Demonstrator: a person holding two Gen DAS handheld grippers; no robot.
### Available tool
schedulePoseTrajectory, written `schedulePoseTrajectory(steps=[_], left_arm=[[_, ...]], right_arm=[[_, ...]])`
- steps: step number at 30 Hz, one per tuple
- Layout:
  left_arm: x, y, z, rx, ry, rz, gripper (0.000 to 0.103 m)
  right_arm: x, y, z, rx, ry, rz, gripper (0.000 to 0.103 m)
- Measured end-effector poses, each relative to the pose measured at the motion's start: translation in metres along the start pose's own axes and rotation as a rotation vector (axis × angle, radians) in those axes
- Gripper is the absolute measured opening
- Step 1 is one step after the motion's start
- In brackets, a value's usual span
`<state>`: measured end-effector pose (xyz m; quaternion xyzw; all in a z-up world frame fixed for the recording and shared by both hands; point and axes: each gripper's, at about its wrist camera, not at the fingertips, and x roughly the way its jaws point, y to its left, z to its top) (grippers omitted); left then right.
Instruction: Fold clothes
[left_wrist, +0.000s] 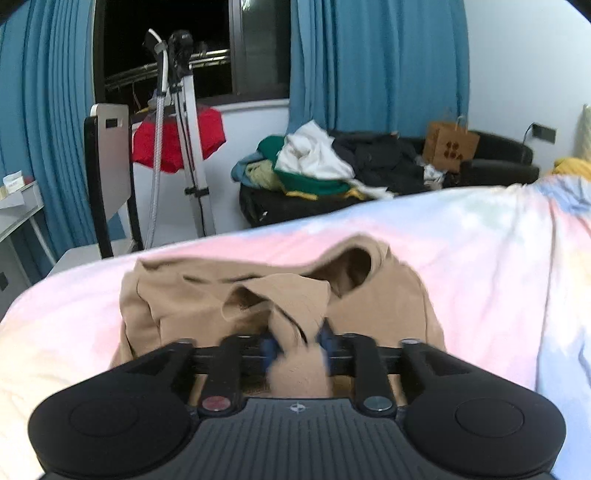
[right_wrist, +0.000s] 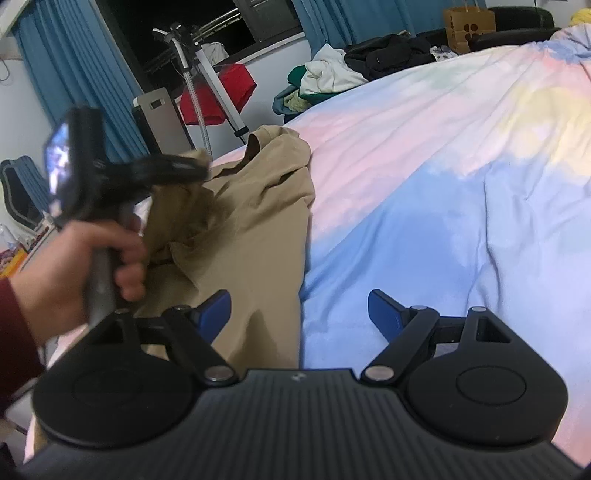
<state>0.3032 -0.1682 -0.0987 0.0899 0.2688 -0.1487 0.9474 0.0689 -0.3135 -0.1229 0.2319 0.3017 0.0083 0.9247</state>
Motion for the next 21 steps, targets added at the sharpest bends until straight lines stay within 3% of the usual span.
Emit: schedulePoseTrajectory(steps=[1, 6, 12, 17, 21], left_arm=[[0.002, 0.0, -0.003, -0.001, 0.007, 0.002, 0.059], [-0.032, 0.028, -0.013, -0.043, 0.051, -0.045, 0.076], [-0.149, 0.099, -0.041, -0.13, 0.094, -0.113, 0.08], [-0.243, 0.173, -0.099, -0.258, 0.225, -0.104, 0.081], [-0.283, 0.231, -0.151, -0.434, 0.341, -0.12, 0.079]], right_arm=[[0.0, -0.001, 0.0, 0.005, 0.003, 0.003, 0.083], [0.003, 0.0, -0.001, -0.006, 0.008, 0.023, 0.083], [-0.001, 0.002, 0.0, -0.005, -0.001, 0.037, 0.083], [-0.014, 0.008, 0.001, -0.026, -0.022, 0.058, 0.083], [-0.028, 0.017, -0.001, -0.066, -0.031, 0.069, 0.083]])
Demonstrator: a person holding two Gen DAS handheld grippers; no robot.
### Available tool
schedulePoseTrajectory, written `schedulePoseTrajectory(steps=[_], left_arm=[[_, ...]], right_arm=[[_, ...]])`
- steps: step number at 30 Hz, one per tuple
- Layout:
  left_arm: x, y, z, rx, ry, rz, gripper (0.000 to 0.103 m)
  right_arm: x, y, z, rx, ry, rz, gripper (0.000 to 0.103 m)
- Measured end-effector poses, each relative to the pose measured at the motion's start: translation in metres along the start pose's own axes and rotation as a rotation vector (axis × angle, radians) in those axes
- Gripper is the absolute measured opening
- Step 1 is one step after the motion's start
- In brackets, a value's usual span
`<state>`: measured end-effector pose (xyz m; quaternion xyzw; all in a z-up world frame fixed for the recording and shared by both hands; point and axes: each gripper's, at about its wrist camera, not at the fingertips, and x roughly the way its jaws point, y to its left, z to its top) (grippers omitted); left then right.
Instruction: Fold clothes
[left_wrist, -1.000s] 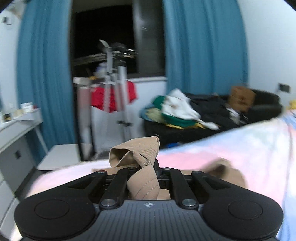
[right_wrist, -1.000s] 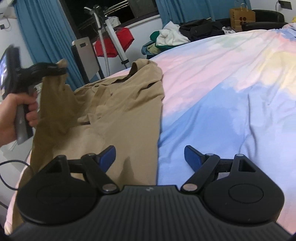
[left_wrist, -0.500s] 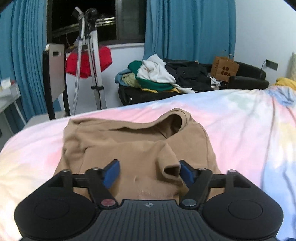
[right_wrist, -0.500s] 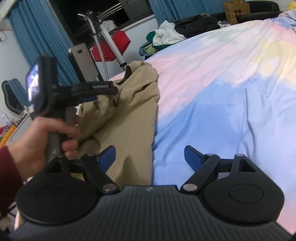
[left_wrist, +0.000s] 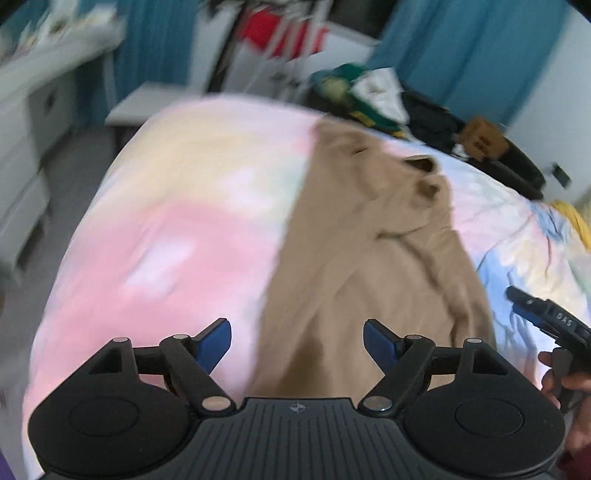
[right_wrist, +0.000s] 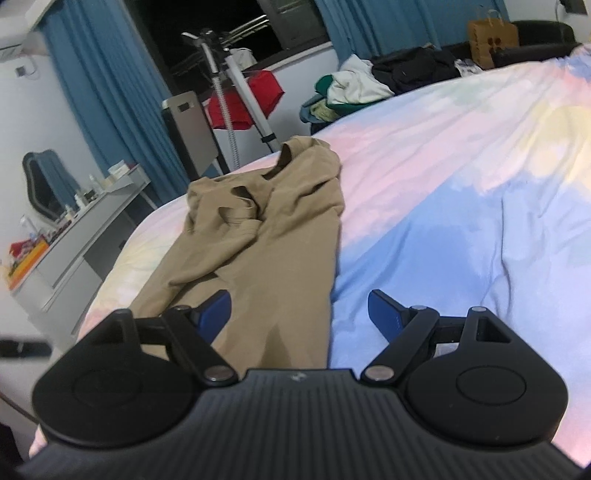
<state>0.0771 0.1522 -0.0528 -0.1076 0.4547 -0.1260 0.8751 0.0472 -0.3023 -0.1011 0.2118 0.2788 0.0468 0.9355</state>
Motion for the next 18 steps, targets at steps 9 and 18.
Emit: schedulePoseTrajectory(steps=[9, 18], left_arm=[[-0.015, 0.054, -0.046, -0.049, 0.174, -0.121, 0.069], [-0.001, -0.008, -0.06, 0.337, 0.338, 0.12, 0.003]], right_arm=[[-0.058, 0.011, -0.017, 0.089, 0.047, 0.063, 0.083], [-0.082, 0.026, -0.048, 0.033, 0.117, 0.067, 0.083]])
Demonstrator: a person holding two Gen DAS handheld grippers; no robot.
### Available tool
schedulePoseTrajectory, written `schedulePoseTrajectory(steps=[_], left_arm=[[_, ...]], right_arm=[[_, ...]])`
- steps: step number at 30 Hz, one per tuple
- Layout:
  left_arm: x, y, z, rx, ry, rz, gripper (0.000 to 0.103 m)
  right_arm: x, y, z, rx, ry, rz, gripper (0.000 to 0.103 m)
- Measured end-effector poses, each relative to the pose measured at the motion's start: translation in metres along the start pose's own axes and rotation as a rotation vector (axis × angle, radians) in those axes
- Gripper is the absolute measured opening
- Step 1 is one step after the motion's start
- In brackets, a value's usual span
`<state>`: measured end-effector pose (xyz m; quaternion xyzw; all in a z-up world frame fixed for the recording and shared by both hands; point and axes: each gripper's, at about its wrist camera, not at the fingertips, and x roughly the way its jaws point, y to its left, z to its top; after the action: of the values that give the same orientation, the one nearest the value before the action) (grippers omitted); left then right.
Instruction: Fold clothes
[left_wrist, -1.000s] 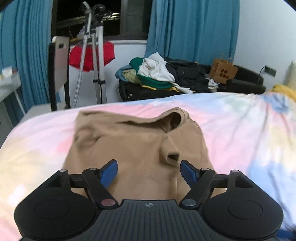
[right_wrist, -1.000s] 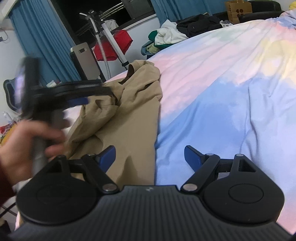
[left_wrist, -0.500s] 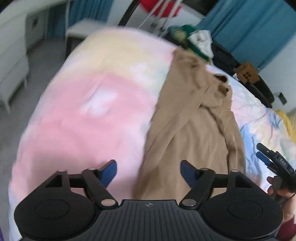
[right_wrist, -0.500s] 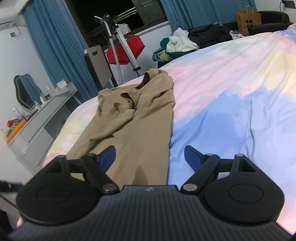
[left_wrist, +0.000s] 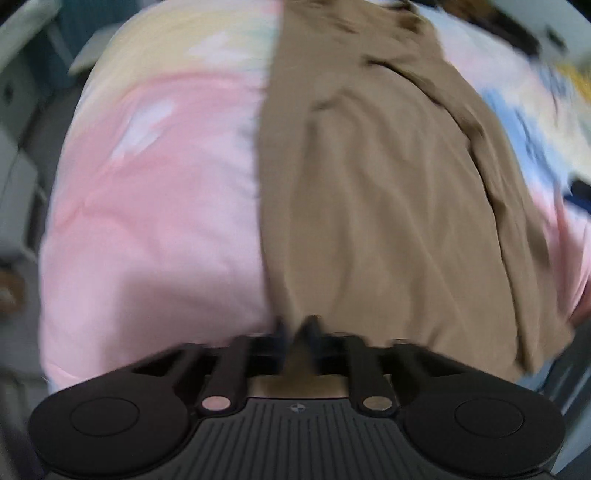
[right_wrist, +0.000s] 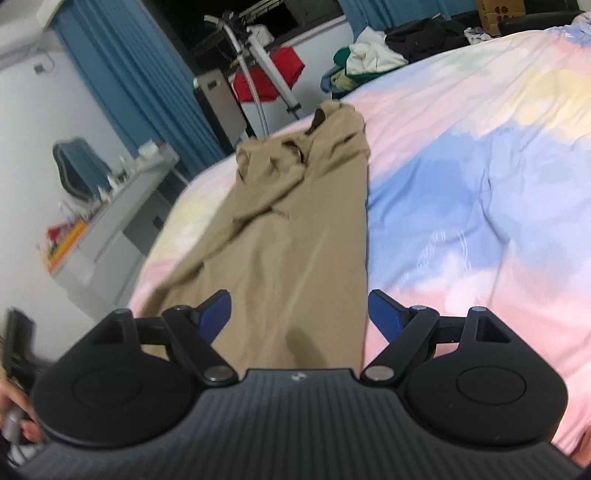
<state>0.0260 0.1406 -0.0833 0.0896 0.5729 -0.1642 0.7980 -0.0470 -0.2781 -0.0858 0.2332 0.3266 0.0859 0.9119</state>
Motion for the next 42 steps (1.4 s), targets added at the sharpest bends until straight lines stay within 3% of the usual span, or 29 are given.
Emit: schedulePoseTrajectory(steps=[2, 7, 11, 15, 19, 20, 22, 27, 31, 34, 35, 36, 42], left_arm=[[-0.019, -0.025, -0.002, 0.111, -0.019, 0.079, 0.002], [-0.067, -0.093, -0.009, 0.259, -0.095, 0.131, 0.001], [-0.08, -0.135, -0.019, 0.331, -0.153, 0.115, 0.001], [-0.066, -0.138, -0.029, 0.346, -0.152, 0.135, 0.001], [-0.041, -0.136, -0.031, 0.302, -0.136, 0.148, 0.001], [-0.04, -0.131, -0.032, 0.276, -0.138, 0.143, 0.001], [-0.039, -0.122, -0.032, 0.22, -0.152, 0.128, 0.001], [-0.053, -0.1, -0.04, 0.095, -0.205, 0.053, 0.001], [-0.062, -0.091, -0.042, 0.033, -0.219, 0.008, 0.001], [-0.071, -0.089, -0.043, 0.003, -0.221, -0.013, 0.001], [-0.073, -0.088, -0.042, -0.001, -0.222, -0.021, 0.001], [-0.074, -0.089, -0.041, -0.004, -0.223, -0.028, 0.001], [-0.073, -0.112, -0.037, 0.056, -0.227, -0.099, 0.0]], right_arm=[[0.004, 0.0, -0.001, -0.008, 0.015, -0.004, 0.083], [0.007, -0.005, 0.0, 0.027, 0.019, 0.038, 0.083], [0.014, -0.006, 0.0, 0.059, 0.024, 0.093, 0.083], [0.041, -0.007, 0.012, 0.182, 0.08, 0.21, 0.083], [0.093, 0.007, 0.034, 0.255, 0.145, 0.291, 0.074], [0.109, 0.01, 0.037, 0.278, 0.164, 0.314, 0.067], [0.144, 0.017, 0.041, 0.307, 0.188, 0.331, 0.065], [0.22, 0.032, 0.048, 0.271, 0.148, 0.306, 0.064], [0.254, 0.047, 0.059, 0.208, 0.132, 0.324, 0.064], [0.268, 0.054, 0.062, 0.174, 0.138, 0.316, 0.036], [0.272, 0.056, 0.063, 0.165, 0.14, 0.313, 0.019], [0.276, 0.058, 0.063, 0.16, 0.15, 0.326, 0.009], [0.254, 0.065, 0.084, 0.082, 0.086, 0.335, 0.007]])
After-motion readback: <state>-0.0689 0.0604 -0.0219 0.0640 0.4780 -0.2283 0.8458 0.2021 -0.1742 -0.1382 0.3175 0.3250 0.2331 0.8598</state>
